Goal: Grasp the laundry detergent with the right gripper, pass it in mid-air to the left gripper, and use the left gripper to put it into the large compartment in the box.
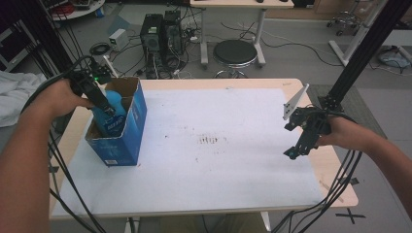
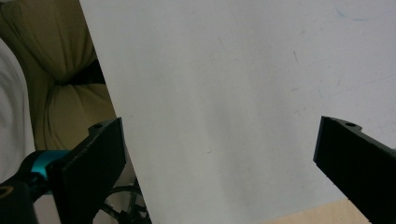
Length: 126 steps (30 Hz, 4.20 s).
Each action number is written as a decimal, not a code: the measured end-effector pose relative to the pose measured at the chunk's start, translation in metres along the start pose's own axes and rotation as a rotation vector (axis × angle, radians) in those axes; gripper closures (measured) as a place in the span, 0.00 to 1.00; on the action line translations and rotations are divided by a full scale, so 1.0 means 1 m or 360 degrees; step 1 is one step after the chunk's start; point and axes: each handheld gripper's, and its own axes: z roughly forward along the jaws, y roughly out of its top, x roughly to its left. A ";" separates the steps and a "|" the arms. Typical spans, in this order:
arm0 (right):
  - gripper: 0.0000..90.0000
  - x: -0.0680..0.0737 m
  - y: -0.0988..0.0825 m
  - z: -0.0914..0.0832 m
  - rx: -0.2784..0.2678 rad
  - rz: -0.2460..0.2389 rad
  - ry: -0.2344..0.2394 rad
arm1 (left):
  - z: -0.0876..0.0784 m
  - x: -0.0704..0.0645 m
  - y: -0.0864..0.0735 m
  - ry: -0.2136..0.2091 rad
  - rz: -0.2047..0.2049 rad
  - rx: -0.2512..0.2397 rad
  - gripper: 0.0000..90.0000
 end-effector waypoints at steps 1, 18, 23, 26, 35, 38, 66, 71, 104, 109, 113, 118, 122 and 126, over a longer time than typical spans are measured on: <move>0.02 0.000 0.000 0.003 0.0002 0.0000 0.0004 | 0.005 0.000 -0.001 -0.0005 0.0010 0.0006 0.42; 0.02 0.001 0.000 0.006 0.0010 0.0004 0.0008 | 0.054 -0.002 -0.008 -0.0054 0.0036 0.0067 0.42; 0.02 0.001 0.002 0.007 0.0013 0.0000 0.0008 | 0.060 -0.002 -0.009 -0.0058 0.0048 0.0079 0.42; 0.02 0.001 0.002 0.007 0.0017 -0.0005 0.0010 | 0.061 -0.001 -0.009 -0.0061 0.0055 0.0065 0.42; 0.02 0.003 0.002 0.007 0.0012 -0.0008 0.0014 | 0.061 -0.001 -0.009 -0.0063 0.0052 0.0077 0.42; 0.02 0.003 0.002 0.007 0.0012 -0.0008 0.0014 | 0.061 -0.002 -0.009 -0.0067 0.0042 0.0070 0.41; 0.02 0.009 0.005 -0.004 -0.0022 -0.0007 -0.0014 | -0.024 -0.010 -0.020 -0.0005 -0.0072 -0.0245 0.27; 0.02 0.009 0.007 -0.006 -0.0031 0.0011 -0.0037 | -0.041 -0.022 -0.016 -0.0008 -0.0044 -0.0368 0.27; 0.02 0.017 0.021 -0.009 -0.0082 -0.0005 -0.0052 | 0.003 -0.099 0.115 -0.0142 0.0521 -0.0238 0.03; 0.02 0.015 0.022 -0.008 -0.0080 0.0004 -0.0055 | 0.010 -0.102 0.125 -0.0147 0.0532 -0.0230 0.03; 0.02 0.011 0.022 -0.007 -0.0081 0.0016 -0.0057 | 0.015 -0.102 0.133 -0.0106 0.0534 -0.0199 0.03; 0.02 0.007 0.023 -0.005 -0.0081 0.0018 -0.0049 | 0.020 -0.099 0.144 -0.0081 0.0599 -0.0210 0.03; 0.02 0.004 0.025 -0.004 -0.0078 0.0013 -0.0035 | 0.021 -0.095 0.156 -0.0104 0.0627 -0.0215 0.03; 0.02 0.002 0.025 -0.003 -0.0071 0.0019 -0.0032 | 0.022 -0.094 0.160 -0.0121 0.0642 -0.0233 0.03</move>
